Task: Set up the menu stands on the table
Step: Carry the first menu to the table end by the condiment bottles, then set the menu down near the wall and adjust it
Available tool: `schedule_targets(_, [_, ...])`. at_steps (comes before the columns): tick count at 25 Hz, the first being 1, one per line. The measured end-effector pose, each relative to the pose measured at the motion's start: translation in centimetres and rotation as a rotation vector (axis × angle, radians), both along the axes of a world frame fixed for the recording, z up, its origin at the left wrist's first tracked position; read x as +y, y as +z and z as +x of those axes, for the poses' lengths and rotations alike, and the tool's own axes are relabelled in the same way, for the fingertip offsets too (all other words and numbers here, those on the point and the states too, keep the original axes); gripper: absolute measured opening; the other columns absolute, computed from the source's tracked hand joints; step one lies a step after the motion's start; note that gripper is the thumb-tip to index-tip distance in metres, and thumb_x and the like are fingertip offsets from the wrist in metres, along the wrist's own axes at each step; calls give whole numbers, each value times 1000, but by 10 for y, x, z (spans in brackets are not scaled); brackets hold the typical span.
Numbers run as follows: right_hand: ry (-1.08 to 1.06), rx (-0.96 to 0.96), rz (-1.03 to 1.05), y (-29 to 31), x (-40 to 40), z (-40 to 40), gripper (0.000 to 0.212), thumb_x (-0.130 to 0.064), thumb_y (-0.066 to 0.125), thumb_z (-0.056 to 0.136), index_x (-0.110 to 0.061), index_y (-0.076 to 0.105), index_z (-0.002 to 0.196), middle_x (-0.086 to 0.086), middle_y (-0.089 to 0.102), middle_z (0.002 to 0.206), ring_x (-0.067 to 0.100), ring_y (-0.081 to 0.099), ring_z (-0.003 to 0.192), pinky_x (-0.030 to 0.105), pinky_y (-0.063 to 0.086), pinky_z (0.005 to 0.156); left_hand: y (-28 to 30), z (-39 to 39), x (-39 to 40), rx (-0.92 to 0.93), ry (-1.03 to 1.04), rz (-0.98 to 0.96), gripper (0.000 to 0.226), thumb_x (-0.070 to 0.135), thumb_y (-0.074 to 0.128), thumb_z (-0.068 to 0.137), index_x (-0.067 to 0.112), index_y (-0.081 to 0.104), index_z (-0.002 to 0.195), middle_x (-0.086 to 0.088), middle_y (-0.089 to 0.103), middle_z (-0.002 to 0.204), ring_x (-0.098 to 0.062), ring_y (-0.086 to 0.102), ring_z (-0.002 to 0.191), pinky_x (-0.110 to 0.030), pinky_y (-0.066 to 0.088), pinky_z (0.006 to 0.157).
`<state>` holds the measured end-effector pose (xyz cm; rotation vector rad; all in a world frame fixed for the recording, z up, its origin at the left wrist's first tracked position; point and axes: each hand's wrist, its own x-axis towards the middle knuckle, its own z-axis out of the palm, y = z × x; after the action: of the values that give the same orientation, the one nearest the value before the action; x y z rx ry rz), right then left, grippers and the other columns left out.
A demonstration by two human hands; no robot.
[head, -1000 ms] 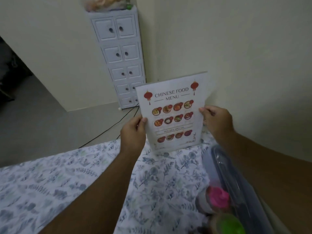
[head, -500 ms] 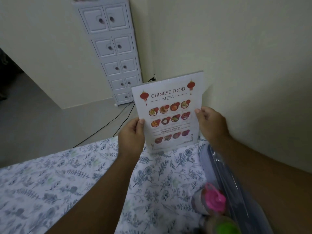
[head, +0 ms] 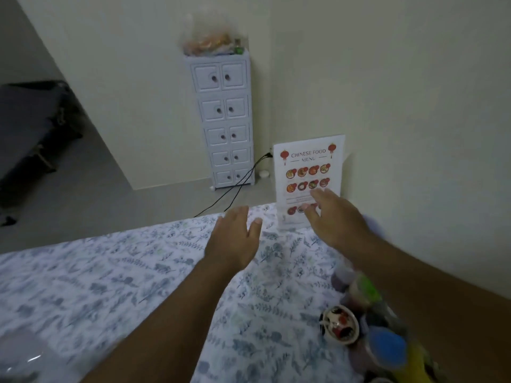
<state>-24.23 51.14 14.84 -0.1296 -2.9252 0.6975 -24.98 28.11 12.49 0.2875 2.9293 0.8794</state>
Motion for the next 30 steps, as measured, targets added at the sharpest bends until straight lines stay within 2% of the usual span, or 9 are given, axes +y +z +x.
schedule_targets(4, [102,-30,97,-2,-89,88,57,-49,40,100,-18,43,149,3,41,157,22,31,146,42,21,120,4,101,-69,6,46,-95,71,54,22,106,13,22,165,-6,20,174,-21,9,161,-37,-3,127])
schedule_targets(7, [204,-47,139,-15,-153,141,64,-53,34,101,-19,33,155,-1,28,163,14,16,152,38,7,123,-2,169,-122,25,122,-90,73,56,22,106,14,20,165,-5,18,174,-21,6,162,-36,-4,127])
schedule_targets(16, [530,-31,214,-44,-294,181,68,-55,29,101,-17,27,157,0,25,165,14,14,152,38,5,123,-18,278,-269,-10,514,-154,75,57,29,104,15,20,165,-5,18,174,-22,10,161,-39,2,129])
schedule_targets(19, [584,-37,166,-52,-318,180,65,-54,35,100,-17,36,152,3,36,160,19,23,150,40,14,121,-20,293,-308,-34,629,-175,71,50,39,105,13,25,164,-8,26,172,-26,16,160,-41,7,129])
schedule_targets(21, [570,-93,100,-60,-330,179,63,-55,40,98,-18,42,149,5,47,152,24,38,141,43,31,115,-22,297,-333,-19,692,-146,63,42,51,103,13,38,157,-11,44,161,-31,35,152,-44,26,124])
schedule_targets(23, [535,-186,6,-68,-342,175,59,-54,43,98,-18,48,144,7,56,142,27,49,131,45,46,101,-23,292,-356,5,752,-51,51,35,60,100,14,52,145,-12,60,143,-32,53,134,-42,45,109])
schedule_targets(26, [545,-233,-111,-80,-363,168,43,-41,51,99,-15,59,132,8,64,127,26,58,116,45,51,91,-32,272,-389,-46,820,6,43,34,57,102,11,57,139,-12,65,136,-32,60,126,-40,51,98])
schedule_targets(29, [522,-169,-280,-95,-392,155,14,-29,56,98,-22,65,89,-2,70,91,11,63,78,34,53,64,-51,243,-430,12,773,107,31,32,56,104,12,72,119,-8,77,116,-29,70,108,-32,53,86])
schedule_targets(30, [485,-137,-327,-98,-404,147,21,-26,58,98,-26,58,78,-6,67,79,7,60,69,29,47,54,-57,233,-446,44,753,176,29,33,57,103,12,75,111,-6,79,106,-28,73,100,-35,57,84])
